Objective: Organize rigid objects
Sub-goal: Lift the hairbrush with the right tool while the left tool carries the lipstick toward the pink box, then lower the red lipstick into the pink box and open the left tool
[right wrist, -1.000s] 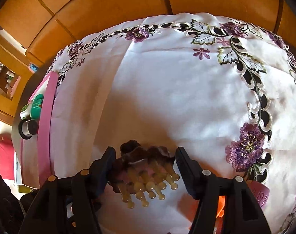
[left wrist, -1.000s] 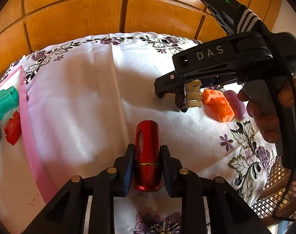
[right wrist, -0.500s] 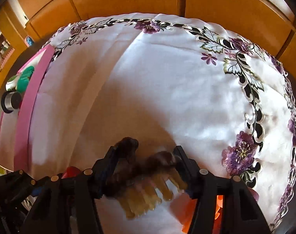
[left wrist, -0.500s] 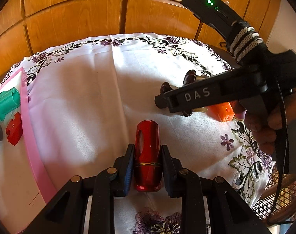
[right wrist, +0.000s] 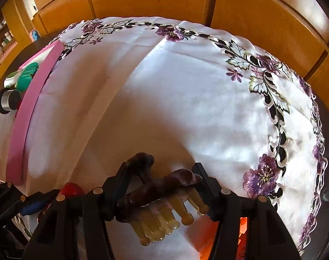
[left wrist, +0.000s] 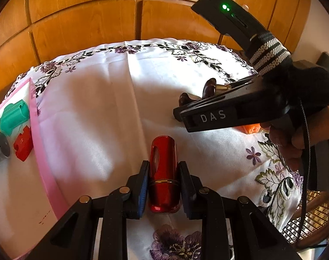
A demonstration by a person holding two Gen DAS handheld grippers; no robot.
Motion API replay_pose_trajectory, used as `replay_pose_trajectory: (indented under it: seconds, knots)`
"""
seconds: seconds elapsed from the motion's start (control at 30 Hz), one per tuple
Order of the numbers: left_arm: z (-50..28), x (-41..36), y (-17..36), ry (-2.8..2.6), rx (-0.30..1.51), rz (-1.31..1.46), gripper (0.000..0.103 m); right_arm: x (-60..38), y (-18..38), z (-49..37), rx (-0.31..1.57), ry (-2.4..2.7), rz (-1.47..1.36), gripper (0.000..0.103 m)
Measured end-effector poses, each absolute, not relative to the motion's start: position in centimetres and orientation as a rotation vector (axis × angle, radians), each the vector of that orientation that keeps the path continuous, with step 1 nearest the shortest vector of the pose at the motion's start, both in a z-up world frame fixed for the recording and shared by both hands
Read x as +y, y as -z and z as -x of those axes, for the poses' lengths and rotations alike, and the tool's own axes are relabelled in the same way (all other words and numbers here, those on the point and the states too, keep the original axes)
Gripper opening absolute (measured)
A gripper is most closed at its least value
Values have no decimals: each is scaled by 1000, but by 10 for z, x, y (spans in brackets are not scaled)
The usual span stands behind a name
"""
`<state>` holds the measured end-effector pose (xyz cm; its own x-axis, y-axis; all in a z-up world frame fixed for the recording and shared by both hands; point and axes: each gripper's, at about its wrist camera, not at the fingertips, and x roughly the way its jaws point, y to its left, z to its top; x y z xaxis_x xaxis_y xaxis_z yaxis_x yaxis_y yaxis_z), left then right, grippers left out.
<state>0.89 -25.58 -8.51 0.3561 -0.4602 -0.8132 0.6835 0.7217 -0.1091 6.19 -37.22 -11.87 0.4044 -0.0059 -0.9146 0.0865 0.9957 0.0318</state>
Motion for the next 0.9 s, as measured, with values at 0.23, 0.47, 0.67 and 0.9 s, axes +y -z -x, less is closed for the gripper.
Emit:
replay_pose_trajectory:
  seconds: [0.23,0.47,0.67,0.9]
  knots:
    - [-2,-247,61,771,895,-241,26,-373,119,-62,1144,57,-72,59]
    - [-6,-222,31,746,857,-160,26,-373,119,-61,1141,58,-65,59]
    - [-22,-179,0,665,811,-46,26,-372,119,-61,1139,61,-40,59]
    - [-49,-102,-12,493,796,55,26,-368,118,-60,1133,67,-7,59]
